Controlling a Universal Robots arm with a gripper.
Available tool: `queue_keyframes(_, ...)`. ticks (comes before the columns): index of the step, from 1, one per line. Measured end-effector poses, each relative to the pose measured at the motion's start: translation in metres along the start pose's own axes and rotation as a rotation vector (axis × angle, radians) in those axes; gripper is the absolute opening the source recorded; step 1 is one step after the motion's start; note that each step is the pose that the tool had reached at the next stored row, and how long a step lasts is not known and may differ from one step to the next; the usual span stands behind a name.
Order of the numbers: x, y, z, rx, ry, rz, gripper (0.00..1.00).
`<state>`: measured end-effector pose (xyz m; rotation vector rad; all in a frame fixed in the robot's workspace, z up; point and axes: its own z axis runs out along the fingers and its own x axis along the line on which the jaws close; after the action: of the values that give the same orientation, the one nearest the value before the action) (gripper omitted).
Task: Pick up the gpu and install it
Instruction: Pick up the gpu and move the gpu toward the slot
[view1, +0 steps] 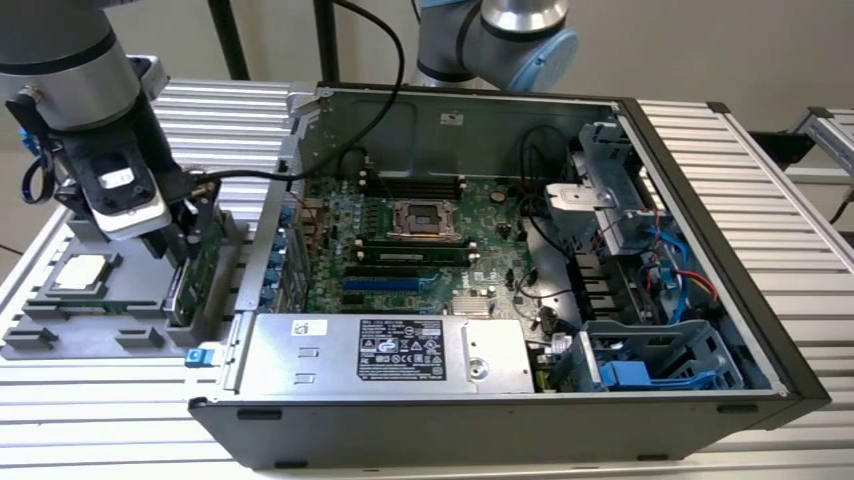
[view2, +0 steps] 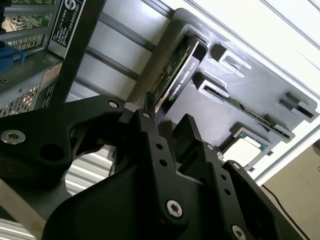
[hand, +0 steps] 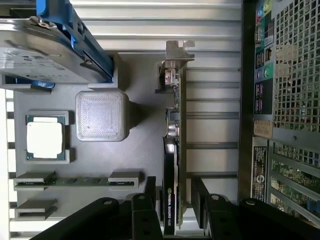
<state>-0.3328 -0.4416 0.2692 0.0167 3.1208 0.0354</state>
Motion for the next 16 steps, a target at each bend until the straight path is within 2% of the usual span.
queue_keyframes(16,0.0002,-0.0003,0.0110,0.0002,0.0001,0.000,1.00)
